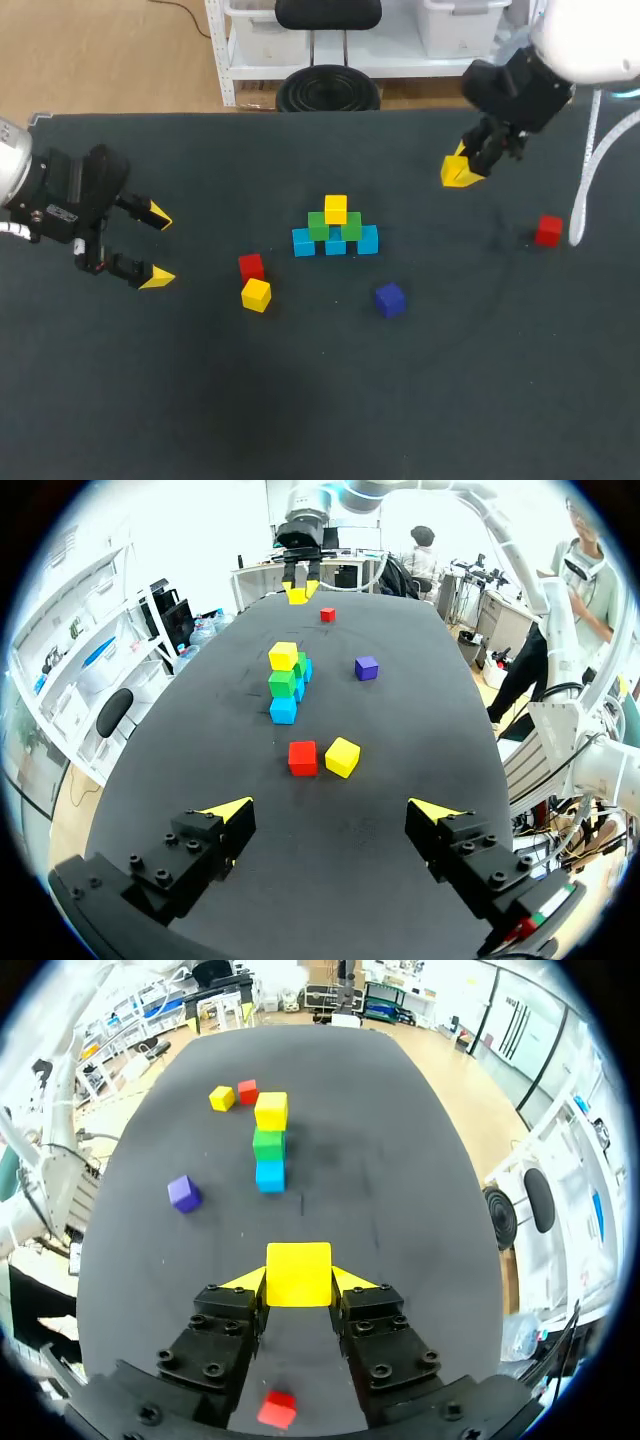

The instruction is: Place the blue cubes, place green cubes on the blue cubes, place the yellow cubes on the green cubes, then place the red cubes on the yellow cubes, and place purple cube on the red cubes.

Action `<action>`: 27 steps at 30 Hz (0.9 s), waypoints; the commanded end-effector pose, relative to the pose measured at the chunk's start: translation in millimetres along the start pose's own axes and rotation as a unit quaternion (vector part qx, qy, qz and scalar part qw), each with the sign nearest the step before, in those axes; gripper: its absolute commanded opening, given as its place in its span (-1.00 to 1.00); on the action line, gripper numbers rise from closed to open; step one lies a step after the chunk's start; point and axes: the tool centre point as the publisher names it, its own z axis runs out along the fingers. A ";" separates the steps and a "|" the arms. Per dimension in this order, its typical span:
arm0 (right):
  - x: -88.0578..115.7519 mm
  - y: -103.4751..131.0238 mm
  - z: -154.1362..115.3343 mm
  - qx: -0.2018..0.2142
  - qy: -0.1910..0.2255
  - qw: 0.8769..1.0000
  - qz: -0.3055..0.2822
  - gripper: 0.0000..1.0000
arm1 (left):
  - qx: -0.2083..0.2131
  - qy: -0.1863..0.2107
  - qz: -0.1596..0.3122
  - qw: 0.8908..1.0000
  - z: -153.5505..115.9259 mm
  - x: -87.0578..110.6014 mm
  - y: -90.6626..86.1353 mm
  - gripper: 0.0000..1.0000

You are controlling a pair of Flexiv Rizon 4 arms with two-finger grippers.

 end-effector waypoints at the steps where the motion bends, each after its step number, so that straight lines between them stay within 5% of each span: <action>1: -13.1 11.3 7.7 0.102 0.003 0.995 -0.003 -1.00 | 0.000 -0.001 0.001 1.000 0.7 1.0 1.1 1.00; 12: -50.9 26.1 31.3 0.099 0.005 0.995 0.017 -1.00 | 0.000 -0.001 0.001 1.000 0.7 1.0 1.1 1.00; 27: -73.1 26.6 48.8 0.077 0.015 0.997 0.015 -1.00 | 0.000 -0.001 0.001 1.000 0.7 1.0 1.1 1.00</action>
